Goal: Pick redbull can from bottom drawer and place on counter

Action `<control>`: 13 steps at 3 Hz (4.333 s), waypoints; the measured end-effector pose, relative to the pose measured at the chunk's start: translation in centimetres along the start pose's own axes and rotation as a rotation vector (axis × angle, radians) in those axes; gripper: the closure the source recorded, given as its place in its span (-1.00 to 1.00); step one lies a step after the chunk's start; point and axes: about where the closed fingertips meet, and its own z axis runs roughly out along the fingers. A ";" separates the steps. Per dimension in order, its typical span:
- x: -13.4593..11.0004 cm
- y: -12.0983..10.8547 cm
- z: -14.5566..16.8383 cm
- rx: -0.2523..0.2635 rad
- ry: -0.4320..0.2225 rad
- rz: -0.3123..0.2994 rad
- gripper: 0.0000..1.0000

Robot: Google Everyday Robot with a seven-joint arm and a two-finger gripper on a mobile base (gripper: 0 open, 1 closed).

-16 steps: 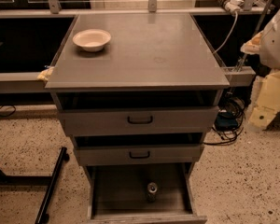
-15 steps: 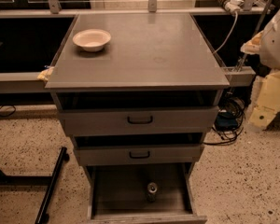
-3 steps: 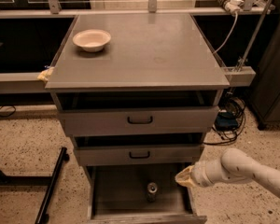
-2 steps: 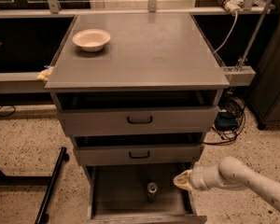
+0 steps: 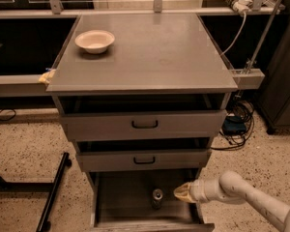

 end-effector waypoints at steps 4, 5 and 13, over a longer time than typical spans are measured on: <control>-1.0 0.6 5.0 -0.058 -0.069 -0.056 -0.30; -1.2 0.4 6.1 -0.068 -0.093 -0.061 -0.68; -0.5 1.1 11.2 -0.119 -0.163 -0.103 1.00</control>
Offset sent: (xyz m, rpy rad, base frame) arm 0.0055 0.0330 -0.0213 0.0415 -0.0249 0.0690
